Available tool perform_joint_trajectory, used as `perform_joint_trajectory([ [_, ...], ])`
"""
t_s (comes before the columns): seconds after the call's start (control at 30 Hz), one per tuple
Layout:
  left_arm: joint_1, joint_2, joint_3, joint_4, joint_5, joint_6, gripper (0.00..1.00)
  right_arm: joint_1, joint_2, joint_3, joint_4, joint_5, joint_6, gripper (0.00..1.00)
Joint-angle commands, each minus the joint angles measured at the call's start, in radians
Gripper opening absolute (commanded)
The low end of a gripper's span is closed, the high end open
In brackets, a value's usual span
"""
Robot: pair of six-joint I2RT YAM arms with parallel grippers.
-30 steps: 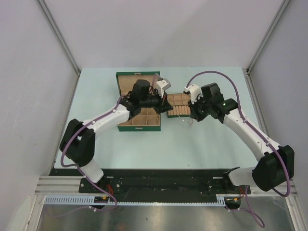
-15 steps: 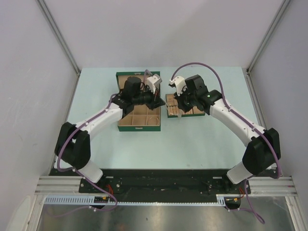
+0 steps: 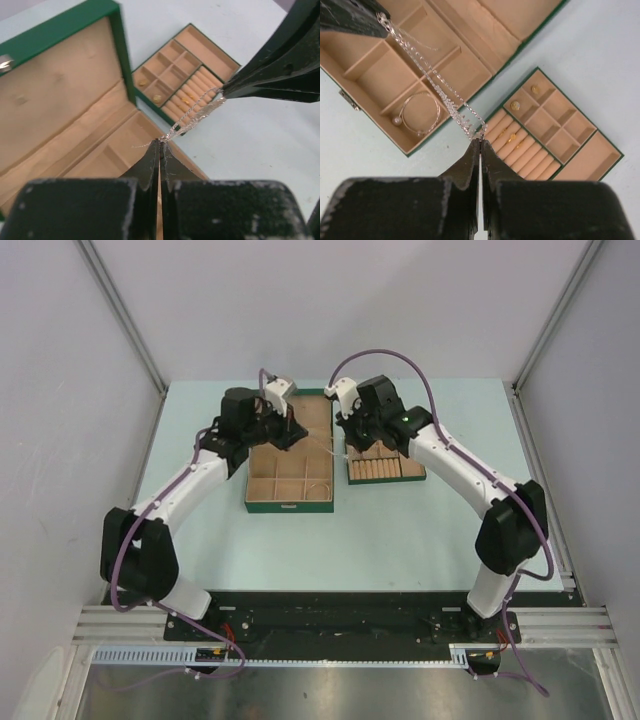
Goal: Organize the mixed jewelry
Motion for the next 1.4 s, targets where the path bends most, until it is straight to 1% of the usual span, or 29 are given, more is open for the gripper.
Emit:
perform_joint_trajectory([
  [0.0,0.07,-0.049,0.009,-0.021,-0.026,0.047,0.0,0.027,0.076,0.11,0.014,0.018,-0.002,0.0],
  [0.37,0.152,0.009,0.057,-0.024,-0.057,0.067,0.0,0.1,0.28,0.333,0.031,0.084,-0.014,0.0],
  [0.5,0.167,0.04,0.077,-0.018,-0.067,0.069,0.0,0.105,0.36,0.452,0.018,0.114,-0.022,0.0],
  [0.63,0.178,0.075,0.1,-0.01,-0.075,0.067,0.0,0.105,0.415,0.52,0.014,0.149,-0.02,0.0],
  [1.07,0.193,0.175,0.205,-0.008,-0.092,0.063,0.0,0.09,0.426,0.529,0.077,0.235,-0.003,0.0],
  [1.37,0.193,0.232,0.233,0.03,-0.098,0.023,0.0,0.085,0.403,0.491,0.125,0.287,0.008,0.0],
])
